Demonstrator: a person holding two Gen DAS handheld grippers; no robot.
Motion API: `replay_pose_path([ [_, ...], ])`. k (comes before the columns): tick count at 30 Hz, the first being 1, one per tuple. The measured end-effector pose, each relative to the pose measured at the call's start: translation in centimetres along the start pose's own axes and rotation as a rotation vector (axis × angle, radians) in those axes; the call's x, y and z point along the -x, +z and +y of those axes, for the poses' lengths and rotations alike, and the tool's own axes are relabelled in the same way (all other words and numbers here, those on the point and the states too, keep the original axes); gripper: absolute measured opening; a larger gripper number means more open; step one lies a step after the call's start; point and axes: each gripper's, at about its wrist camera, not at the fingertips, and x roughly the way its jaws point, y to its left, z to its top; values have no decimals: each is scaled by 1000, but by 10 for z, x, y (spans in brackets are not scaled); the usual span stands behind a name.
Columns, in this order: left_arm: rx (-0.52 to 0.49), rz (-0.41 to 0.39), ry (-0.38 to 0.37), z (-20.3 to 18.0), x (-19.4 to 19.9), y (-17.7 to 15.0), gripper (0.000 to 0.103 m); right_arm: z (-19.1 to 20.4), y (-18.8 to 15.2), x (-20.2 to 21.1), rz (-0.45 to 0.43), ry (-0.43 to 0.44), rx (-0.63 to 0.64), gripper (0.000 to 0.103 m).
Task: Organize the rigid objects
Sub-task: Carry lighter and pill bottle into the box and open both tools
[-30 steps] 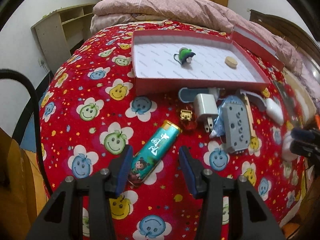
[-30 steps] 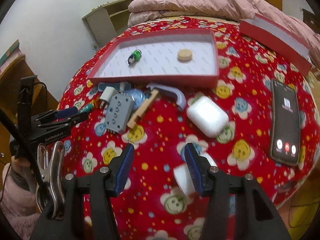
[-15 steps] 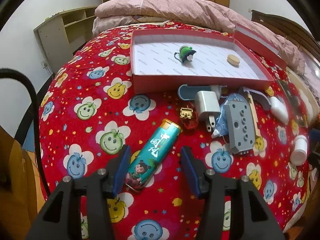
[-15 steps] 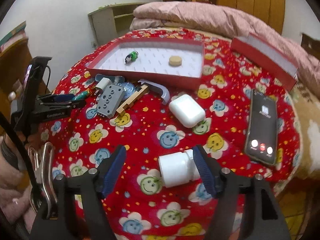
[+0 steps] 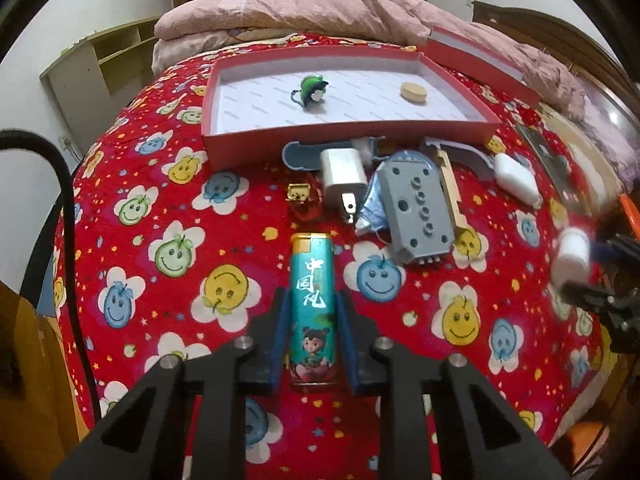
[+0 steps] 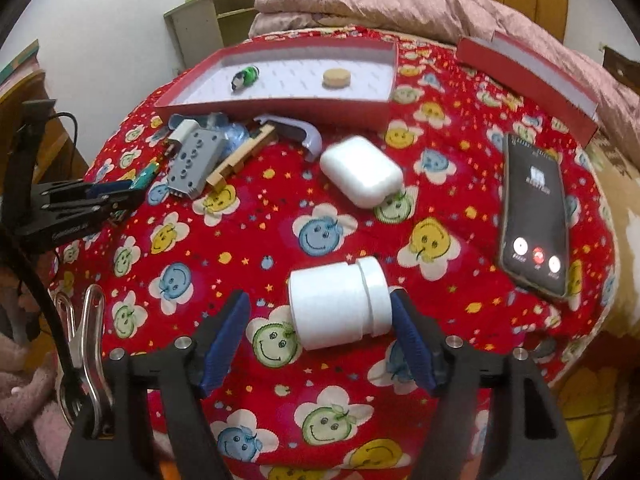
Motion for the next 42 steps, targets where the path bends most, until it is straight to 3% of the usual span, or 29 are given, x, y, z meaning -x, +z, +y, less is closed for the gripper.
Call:
replay_pose_path([
  [9, 3, 10, 29, -6, 2, -1, 24, 0, -3, -11, 4, -2, -15, 71],
  [11, 8, 13, 24, -7, 3, -2, 24, 0, -2, -12, -2, -19, -8, 64],
  [13, 19, 15, 4, -6, 4, -2, 24, 1, 0, -12, -7, -46, -4, 49],
  [28, 60, -95, -32, -1, 34, 7, 24, 16, 16, -1, -55, 3, -30, 48],
  [42, 104, -166, -7, 8, 51, 69, 24, 42, 72, 13, -115, 46, 2, 48],
])
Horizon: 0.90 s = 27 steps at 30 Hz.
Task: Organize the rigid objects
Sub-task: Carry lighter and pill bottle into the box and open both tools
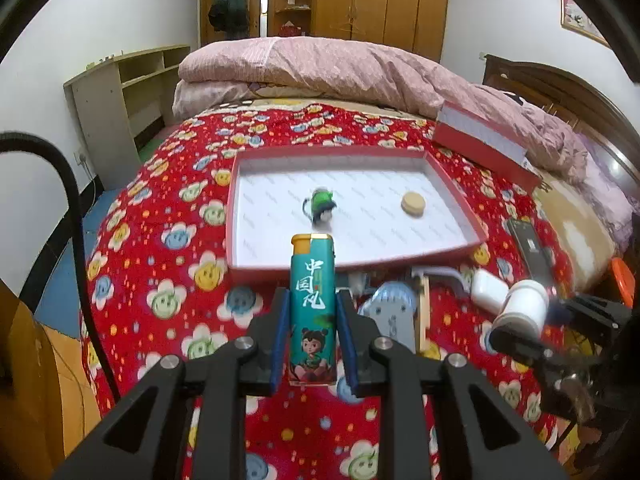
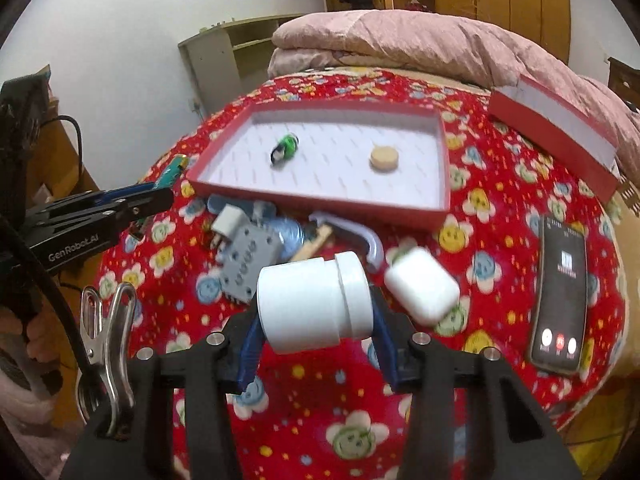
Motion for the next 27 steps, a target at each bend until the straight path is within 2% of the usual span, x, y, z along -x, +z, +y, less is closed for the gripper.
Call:
replay_pose_path([
  [16, 14, -10, 57, -4, -41, 73, 24, -21, 78, -25, -23, -39, -24, 48],
  [27, 40, 55, 86, 1, -94, 97, 24, -32, 119, -69, 7, -42, -53, 48],
])
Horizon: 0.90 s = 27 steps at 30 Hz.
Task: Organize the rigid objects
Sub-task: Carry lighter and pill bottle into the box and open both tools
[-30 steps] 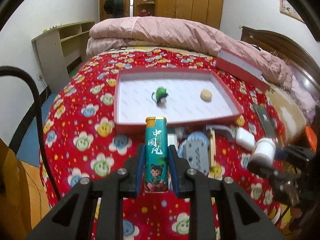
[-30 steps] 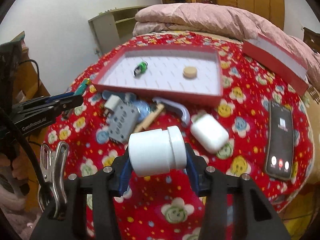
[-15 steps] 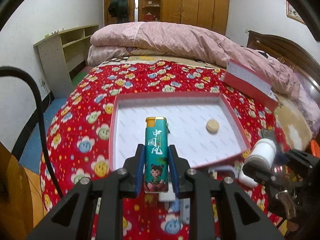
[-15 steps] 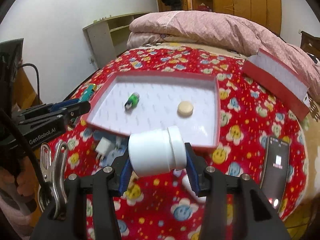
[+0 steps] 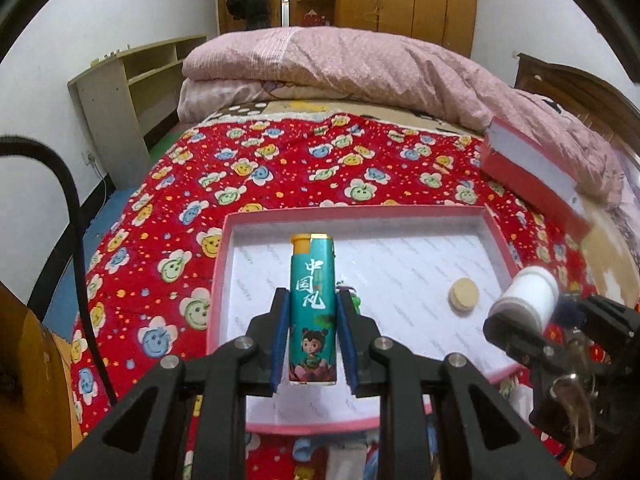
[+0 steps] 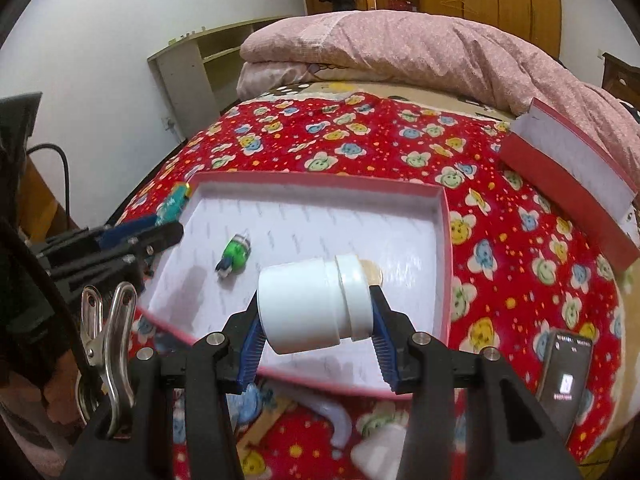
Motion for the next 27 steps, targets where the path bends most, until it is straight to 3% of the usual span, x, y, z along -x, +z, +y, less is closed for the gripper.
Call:
replay_pose_path([
  [6, 16, 35, -8, -5, -25, 5, 24, -6, 11, -19, -4, 19, -47, 48],
  [27, 25, 79, 10, -12, -85, 22, 24, -29, 30, -76, 24, -80, -62, 48],
])
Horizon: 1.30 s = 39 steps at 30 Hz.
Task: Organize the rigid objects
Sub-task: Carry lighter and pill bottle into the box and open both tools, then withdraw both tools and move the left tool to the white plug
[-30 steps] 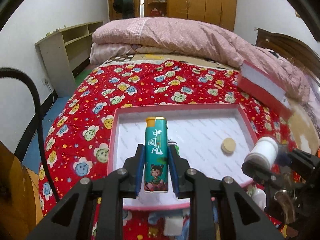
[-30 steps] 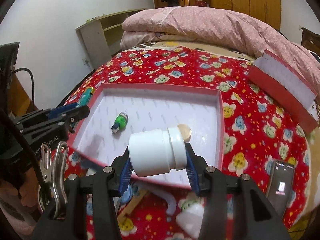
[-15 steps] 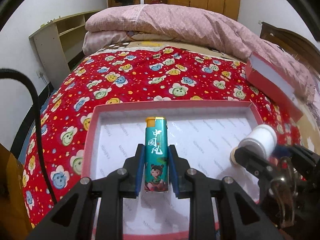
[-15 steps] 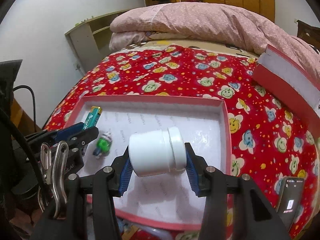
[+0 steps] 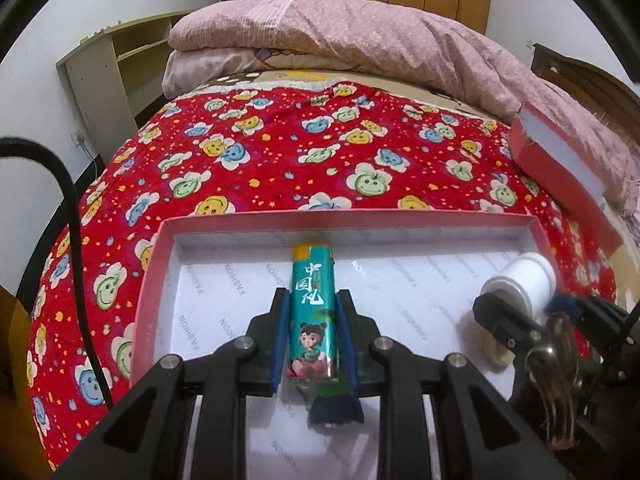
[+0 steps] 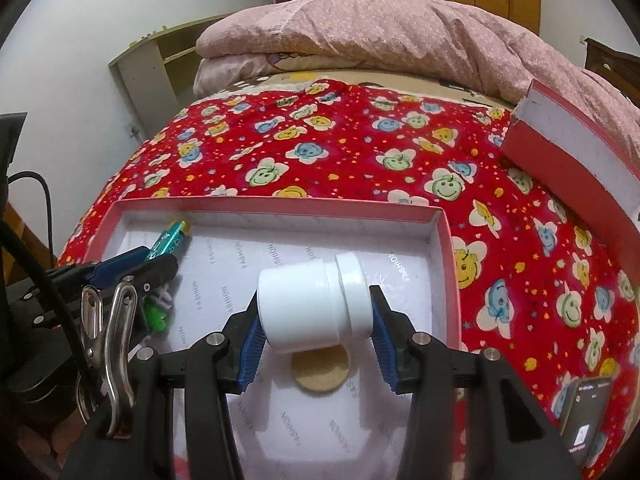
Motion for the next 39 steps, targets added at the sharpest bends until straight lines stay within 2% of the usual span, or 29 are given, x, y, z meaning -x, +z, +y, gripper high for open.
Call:
replay_pose_path([
  [4, 3, -6, 11, 3, -7, 0, 23, 0, -2, -11, 14, -4, 1, 48],
  [10, -4, -23, 17, 4, -9, 1, 24, 8, -4, -15, -20, -45, 39, 49],
  [11, -4, -24, 18, 4, -9, 1, 27, 8, -4, -15, -22, -45, 35, 49],
  [15, -12, -16, 19, 3, -10, 1, 51, 4, -3, -14, -25, -30, 1, 50],
  [20, -7, -8, 21, 5, -8, 0, 56, 2, 0, -13, -15, 4, -27, 56],
  [22, 1, -9, 11, 6, -3, -2, 58, 2, -1, -11, -16, 15, -37, 64],
  [28, -9, -33, 11, 7, 21, -8, 62, 2, -5, 12, -64, 28, -44, 74],
  [30, -9, -38, 29, 8, 29, -11, 64, 3, -6, 20, -73, 28, -42, 74],
  [39, -29, -68, 27, 15, 71, -34, 65, 4, -25, 59, -117, 61, -52, 75],
])
